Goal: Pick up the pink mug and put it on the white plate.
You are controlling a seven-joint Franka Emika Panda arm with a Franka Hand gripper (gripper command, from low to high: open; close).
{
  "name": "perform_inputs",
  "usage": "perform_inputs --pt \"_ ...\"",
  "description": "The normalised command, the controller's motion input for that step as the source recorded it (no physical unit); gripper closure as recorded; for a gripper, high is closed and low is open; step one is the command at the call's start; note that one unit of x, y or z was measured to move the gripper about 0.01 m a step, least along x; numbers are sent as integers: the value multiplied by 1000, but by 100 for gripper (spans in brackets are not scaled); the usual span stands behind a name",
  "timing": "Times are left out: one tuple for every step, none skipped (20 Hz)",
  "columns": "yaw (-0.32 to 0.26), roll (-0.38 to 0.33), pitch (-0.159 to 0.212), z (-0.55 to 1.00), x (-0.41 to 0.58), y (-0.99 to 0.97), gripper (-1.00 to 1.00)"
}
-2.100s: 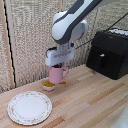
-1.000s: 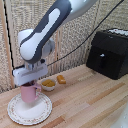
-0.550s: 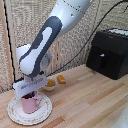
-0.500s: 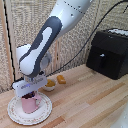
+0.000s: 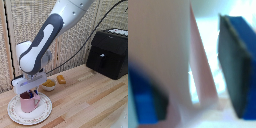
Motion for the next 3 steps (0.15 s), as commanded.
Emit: perform_inputs --pt "46 21 39 797 131 -89 -100" --pt "44 42 45 789 174 -51 -100" --pt "39 63 47 786 157 -74 -100"
